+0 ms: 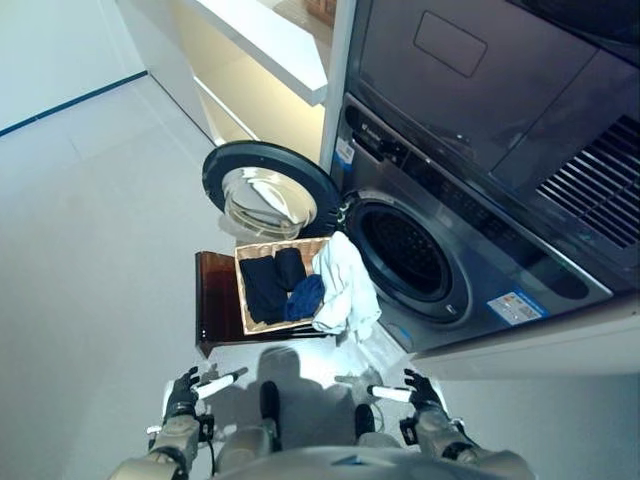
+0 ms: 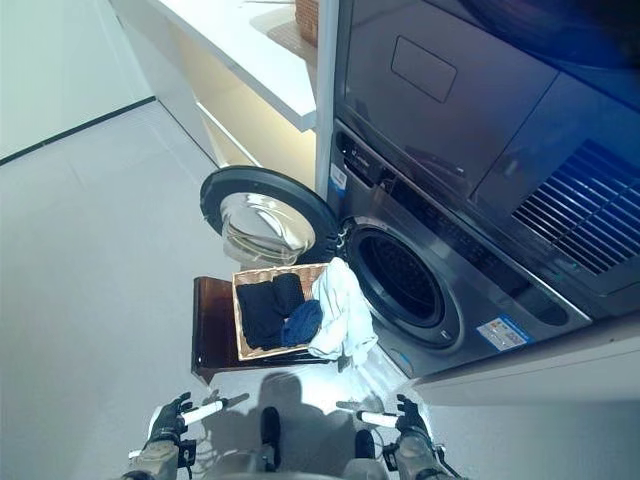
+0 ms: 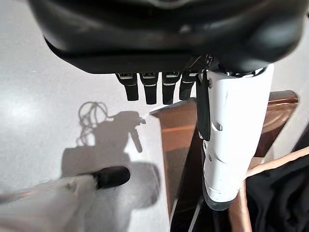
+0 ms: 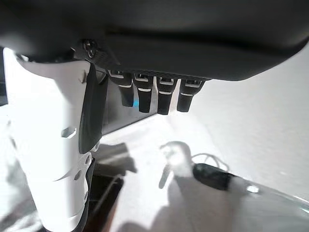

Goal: Pick up the clothes and place them into the washing machine

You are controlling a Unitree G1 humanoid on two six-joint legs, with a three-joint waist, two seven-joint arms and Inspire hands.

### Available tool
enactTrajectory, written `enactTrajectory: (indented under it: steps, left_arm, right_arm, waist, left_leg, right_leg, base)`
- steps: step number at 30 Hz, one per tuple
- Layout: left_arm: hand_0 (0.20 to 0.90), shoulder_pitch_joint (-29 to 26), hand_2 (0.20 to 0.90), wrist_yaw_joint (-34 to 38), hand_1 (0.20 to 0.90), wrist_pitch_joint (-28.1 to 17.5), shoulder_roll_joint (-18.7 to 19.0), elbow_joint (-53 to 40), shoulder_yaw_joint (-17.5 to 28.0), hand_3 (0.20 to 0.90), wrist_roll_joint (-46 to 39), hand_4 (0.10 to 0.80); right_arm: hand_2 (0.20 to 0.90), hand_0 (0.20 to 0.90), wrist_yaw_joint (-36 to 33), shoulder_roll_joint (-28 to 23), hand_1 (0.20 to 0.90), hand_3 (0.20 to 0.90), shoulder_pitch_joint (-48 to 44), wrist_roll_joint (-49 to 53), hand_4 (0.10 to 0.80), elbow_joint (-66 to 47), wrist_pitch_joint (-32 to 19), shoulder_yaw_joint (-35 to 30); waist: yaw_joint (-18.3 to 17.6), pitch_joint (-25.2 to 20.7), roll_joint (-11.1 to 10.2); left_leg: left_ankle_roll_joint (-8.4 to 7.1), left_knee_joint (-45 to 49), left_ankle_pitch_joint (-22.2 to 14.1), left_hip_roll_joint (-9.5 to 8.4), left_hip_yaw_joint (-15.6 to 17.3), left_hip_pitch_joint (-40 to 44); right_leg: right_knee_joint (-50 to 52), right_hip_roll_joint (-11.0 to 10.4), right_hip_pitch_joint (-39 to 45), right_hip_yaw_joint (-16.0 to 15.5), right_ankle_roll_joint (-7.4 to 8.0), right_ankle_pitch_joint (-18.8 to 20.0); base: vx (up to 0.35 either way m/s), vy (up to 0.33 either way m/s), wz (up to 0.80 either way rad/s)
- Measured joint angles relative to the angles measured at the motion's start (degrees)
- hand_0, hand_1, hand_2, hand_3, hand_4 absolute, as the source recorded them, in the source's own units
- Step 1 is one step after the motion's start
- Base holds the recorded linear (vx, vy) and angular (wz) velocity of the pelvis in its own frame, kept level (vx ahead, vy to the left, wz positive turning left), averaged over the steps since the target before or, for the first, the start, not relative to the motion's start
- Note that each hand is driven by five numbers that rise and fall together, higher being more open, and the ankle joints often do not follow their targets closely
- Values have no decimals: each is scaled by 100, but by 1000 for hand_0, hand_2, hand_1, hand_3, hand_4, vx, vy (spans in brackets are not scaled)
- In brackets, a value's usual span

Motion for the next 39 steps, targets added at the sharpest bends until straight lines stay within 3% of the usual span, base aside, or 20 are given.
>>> enactTrajectory:
  steps: [3, 6, 9, 10, 13, 14, 15, 17, 18, 20, 21, 24, 27, 39]
  left_arm:
    - [900, -4, 900, -6, 900, 6, -91, 14, -11, 900, -14, 800]
    - [900, -68, 900, -9, 900, 6, -154, 86, -20, 900, -4, 800]
    - [900, -69, 900, -12, 900, 23, -168, 115, -14, 900, 17, 800]
    - [900, -76, 900, -12, 900, 32, -181, 114, -18, 900, 29, 800]
    - [900, -96, 900, -14, 900, 16, -156, 113, -62, 900, 110, 800]
    - [900, -60, 900, -10, 900, 20, -172, 151, -61, 900, 157, 800]
    - [900, -18, 900, 0, 900, 11, -134, 189, -41, 900, 164, 800]
    - [900, -79, 900, 3, 900, 13, -59, 237, 5, 900, 161, 800]
    - [900, -103, 900, 3, 900, 12, -56, 237, 12, 900, 161, 800]
    - [900, -172, 900, 8, 900, -24, -72, 219, -1, 900, 93, 800]
    - [900, -182, 900, 10, 900, -24, -97, 218, -1, 900, 27, 800]
    - [900, 35, 900, 38, 900, 7, -324, 208, -113, 900, -28, 800]
    - [900, 143, 900, -18, 900, 16, -376, 146, -101, 900, 19, 800]
    - [900, 160, 900, -17, 900, 4, -513, 51, -496, 900, 218, 800]
  right_arm:
    - [900, 900, 11, -20, 900, 900, -48, -3, 800, 30, -11, 1]
    - [900, 900, 14, -74, 900, 900, -79, -2, 800, 225, 5, -9]
    - [900, 900, 15, -159, 900, 900, -33, 5, 800, 175, 3, -10]
    - [900, 900, 16, -194, 900, 900, -42, 5, 800, 127, 5, -8]
    - [900, 900, -2, -227, 900, 900, -131, 9, 800, 81, -4, 5]
    - [900, 900, -5, -241, 900, 900, -63, 1, 800, -105, -13, 66]
    - [900, 900, 1, -222, 900, 900, -40, -1, 800, -217, -1, 204]
    - [900, 900, 6, -147, 900, 900, -28, -5, 800, -245, 4, 264]
    - [900, 900, 8, -142, 900, 900, 12, -4, 800, -238, 15, 264]
    - [900, 900, 4, -140, 900, 900, 117, -4, 800, -196, 20, 280]
    - [900, 900, 3, -147, 900, 900, 117, -3, 800, -191, 19, 272]
    - [900, 900, 2, -206, 900, 900, 129, -1, 800, -187, 17, 161]
    - [900, 900, -17, -333, 900, 900, 67, 2, 800, -222, 3, 161]
    - [900, 900, -155, -583, 900, 900, -265, 278, 800, -662, 18, 193]
  waist:
    - [-19, -57, -110]
    - [-7, -123, -89]
    - [-50, -199, 53]
    - [-47, -171, 150]
    - [-44, -69, 373]
    - [-143, -61, 467]
    - [-177, -46, 475]
    - [-258, 78, 373]
    - [-262, 102, 341]
    - [-265, 129, 247]
    - [-270, 142, 250]
    - [-340, 77, 409]
    - [-312, -47, 484]
    - [-338, -108, 988]
  left_leg:
    - [-15, 313, -57, 4, -135, -256]
    - [-24, 657, -273, -17, -183, -459]
    - [60, 642, -317, -70, -156, -448]
    - [65, 650, -308, 17, -151, -445]
    - [244, 383, -280, 59, -243, -153]
    - [270, 96, -220, 87, -244, 54]
    - [275, 1, -206, 50, -208, 133]
    - [270, 57, -180, -43, -184, 238]
    - [254, 54, -182, -78, -214, 276]
    - [127, 224, -218, -91, -388, 239]
    - [92, 217, -209, -58, -428, 237]
    - [-159, 73, -151, 295, -451, 360]
    - [-287, 8, -164, 475, -443, 443]
    - [-328, -28, -212, 430, -401, 330]
  right_leg:
    - [-1, 36, -20, -49, -51, -48]
    - [12, 12, -12, -98, -117, -113]
    - [634, -10, -330, -4, -18, -237]
    - [948, 45, -510, 11, -17, -257]
    - [2156, 84, -1209, -17, 57, -401]
    - [1745, 55, -1290, -146, 2, -465]
    - [1008, 24, -1301, -189, 77, -313]
    - [597, -69, -1422, -152, 59, -17]
    - [667, -31, -1407, -151, 55, -12]
    - [936, 81, -1298, -62, -185, 172]
    - [959, 131, -1273, -87, -214, 274]
    - [604, 383, -886, -393, -425, 442]
    - [129, 568, -592, -515, -570, 571]
    - [-7, 540, -664, -497, -560, 624]
  base:
    - [45, 88, 27]
    - [130, 139, 16]
    - [39, 82, -10]
    - [95, 67, -23]
    - [206, -10, -47]
    - [114, -95, -55]
    - [145, -139, -39]
    - [119, -216, 2]
    - [59, -233, 43]
    - [36, -192, 79]
    - [119, -186, 92]
    - [175, -137, 55]
    - [65, -39, 8]
    - [2, 15, -3]
